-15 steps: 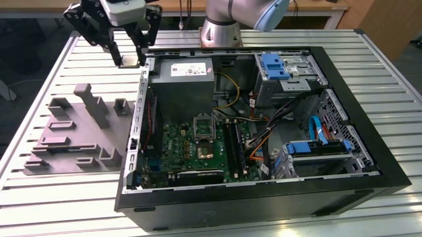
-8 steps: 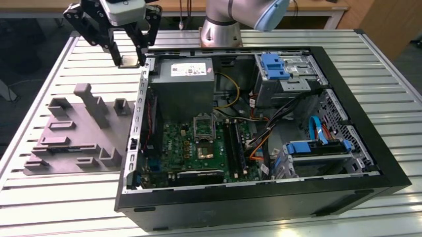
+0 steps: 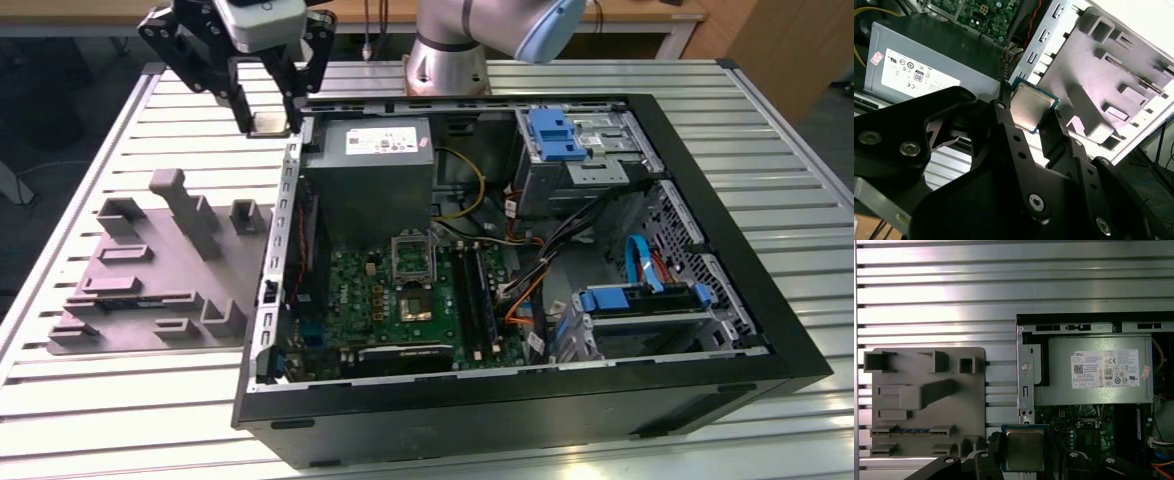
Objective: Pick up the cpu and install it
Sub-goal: 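Pick up the cpu and move it towards the insertion slot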
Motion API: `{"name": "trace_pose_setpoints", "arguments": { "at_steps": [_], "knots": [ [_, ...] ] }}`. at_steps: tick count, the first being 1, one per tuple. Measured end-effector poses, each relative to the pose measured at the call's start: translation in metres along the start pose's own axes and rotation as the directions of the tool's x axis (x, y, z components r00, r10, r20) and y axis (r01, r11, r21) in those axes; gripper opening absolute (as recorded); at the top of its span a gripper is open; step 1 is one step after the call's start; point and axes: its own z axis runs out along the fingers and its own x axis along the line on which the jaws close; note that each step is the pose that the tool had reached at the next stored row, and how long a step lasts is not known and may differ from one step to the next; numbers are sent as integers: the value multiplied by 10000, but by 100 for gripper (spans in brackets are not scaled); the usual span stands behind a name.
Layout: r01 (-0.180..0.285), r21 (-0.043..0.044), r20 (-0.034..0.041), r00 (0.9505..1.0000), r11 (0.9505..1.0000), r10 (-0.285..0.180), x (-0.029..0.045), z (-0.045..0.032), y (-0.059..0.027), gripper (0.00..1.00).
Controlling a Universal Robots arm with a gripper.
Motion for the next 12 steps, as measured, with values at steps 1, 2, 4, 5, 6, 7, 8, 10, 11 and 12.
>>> {"name": "trace_pose_setpoints", "arguments": {
  "at_steps": [1, 2, 4, 5, 6, 7, 8, 10, 11, 12],
  "knots": [
    [0, 1, -1, 10000, 10000, 0, -20, -1, 1, 47],
    [0, 1, -2, 10000, 10000, 0, -37, -1, 2, 47],
    [1, 0, 0, 10000, 10000, -1, -59, -1, -1, 47],
    [-1, -1, 1, 10000, 10000, 1, -63, -1, -12, 47],
    [-3, 1, 0, 10000, 10000, 3, -66, -2, -22, 47],
    [-3, 1, -1, 10000, 10000, 3, -68, -2, -29, 47],
    [-5, 1, -1, 10000, 10000, 5, -70, -2, -30, 47],
    [-6, 0, 0, 10000, 10000, 6, -71, -2, -30, 47],
    [-4, 0, 0, 10000, 10000, 4, -84, -2, -46, 47],
    [-4, 1, 0, 10000, 10000, 4, -85, -2, -47, 47]
  ]
}}
